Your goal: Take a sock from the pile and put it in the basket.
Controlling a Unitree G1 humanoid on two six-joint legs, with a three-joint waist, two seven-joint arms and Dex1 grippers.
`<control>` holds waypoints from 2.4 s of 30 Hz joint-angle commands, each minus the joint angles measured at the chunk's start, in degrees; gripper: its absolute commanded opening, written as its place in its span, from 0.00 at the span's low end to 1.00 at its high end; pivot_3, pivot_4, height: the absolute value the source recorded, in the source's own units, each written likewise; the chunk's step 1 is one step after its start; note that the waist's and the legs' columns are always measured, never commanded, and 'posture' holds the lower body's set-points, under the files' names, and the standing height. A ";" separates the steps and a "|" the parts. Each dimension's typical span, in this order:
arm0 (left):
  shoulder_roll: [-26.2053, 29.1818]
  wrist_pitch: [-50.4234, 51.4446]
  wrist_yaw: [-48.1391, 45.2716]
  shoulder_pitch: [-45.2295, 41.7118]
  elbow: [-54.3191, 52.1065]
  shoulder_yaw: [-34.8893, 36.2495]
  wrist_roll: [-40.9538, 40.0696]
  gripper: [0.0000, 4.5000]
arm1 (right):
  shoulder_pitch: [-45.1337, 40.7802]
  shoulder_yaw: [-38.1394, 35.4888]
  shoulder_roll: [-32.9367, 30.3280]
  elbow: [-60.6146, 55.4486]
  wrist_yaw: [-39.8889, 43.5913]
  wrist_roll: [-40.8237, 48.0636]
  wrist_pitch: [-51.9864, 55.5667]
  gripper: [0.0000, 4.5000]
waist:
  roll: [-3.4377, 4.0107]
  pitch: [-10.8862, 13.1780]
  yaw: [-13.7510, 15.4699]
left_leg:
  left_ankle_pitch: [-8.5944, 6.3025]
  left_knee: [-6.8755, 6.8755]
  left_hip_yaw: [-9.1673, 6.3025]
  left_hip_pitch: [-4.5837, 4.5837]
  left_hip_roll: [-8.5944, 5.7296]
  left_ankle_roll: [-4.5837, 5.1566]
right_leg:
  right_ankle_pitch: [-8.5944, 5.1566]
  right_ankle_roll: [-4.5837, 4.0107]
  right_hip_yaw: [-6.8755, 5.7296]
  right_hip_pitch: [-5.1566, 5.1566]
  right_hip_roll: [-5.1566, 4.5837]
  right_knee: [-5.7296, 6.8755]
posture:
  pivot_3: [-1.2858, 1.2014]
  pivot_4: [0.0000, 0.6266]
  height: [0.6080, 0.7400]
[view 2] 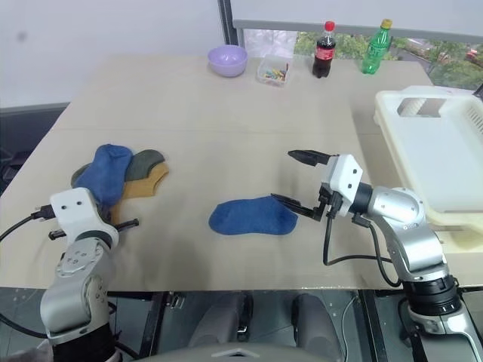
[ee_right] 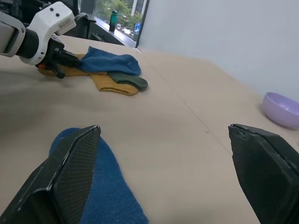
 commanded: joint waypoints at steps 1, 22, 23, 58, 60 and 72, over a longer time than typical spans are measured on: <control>-1.47 -2.22 -3.28 0.56 -2.54 2.50 -4.73 0.01 | -0.79 0.00 -0.08 -1.51 -0.26 0.46 -0.11 1.00 | 0.00 0.00 -0.01 | 0.00 0.00 0.00 0.00 0.00 0.00 | 0.00 0.00 0.00 0.00 -0.01 0.00 | 0.52 0.24 1.00; -4.23 7.02 -11.24 -9.88 -0.21 -6.49 -25.77 0.01 | -1.04 -0.77 -0.98 -2.49 -1.34 0.72 1.58 1.00 | -0.01 0.00 -0.02 | 0.01 0.06 0.02 0.00 -0.03 0.01 | 0.00 0.01 0.00 0.04 0.24 0.03 | 0.52 0.24 1.00; -4.15 7.26 -11.59 -10.91 0.66 -7.28 -26.12 0.01 | -0.93 -0.87 -1.06 -2.65 -1.53 0.73 1.70 1.00 | -0.01 0.00 -0.02 | 0.01 0.06 0.02 0.00 -0.03 0.01 | 0.00 0.01 0.00 0.04 0.25 0.04 | 0.52 0.24 1.00; 25.59 -3.69 -35.14 -21.82 17.89 -15.36 -18.34 0.64 | -14.52 19.47 11.89 19.27 -16.47 -25.50 0.57 1.00 | -0.03 0.04 -1.68 | 0.20 0.09 0.12 0.14 0.02 -0.30 | -0.01 -0.02 0.22 -0.08 0.50 0.33 | 0.52 0.24 1.00; 27.88 -8.53 -36.52 -22.37 22.40 -16.87 -15.23 0.64 | -16.52 20.70 14.04 23.51 -17.37 -27.45 -0.35 1.00 | 0.03 0.07 -1.37 | 0.20 0.03 0.14 0.20 0.02 -0.31 | -0.02 -0.04 0.27 -0.08 0.58 0.38 | 0.52 0.24 1.00; 31.96 -47.73 -54.80 -36.43 60.93 -29.00 2.82 0.64 | -25.40 23.28 23.40 39.09 -21.90 -34.64 -0.88 1.00 | 0.00 0.08 -1.55 | 0.25 -0.05 0.06 -0.02 -0.07 -0.40 | 0.00 -0.04 0.14 -0.35 0.45 0.48 | 0.52 0.24 1.00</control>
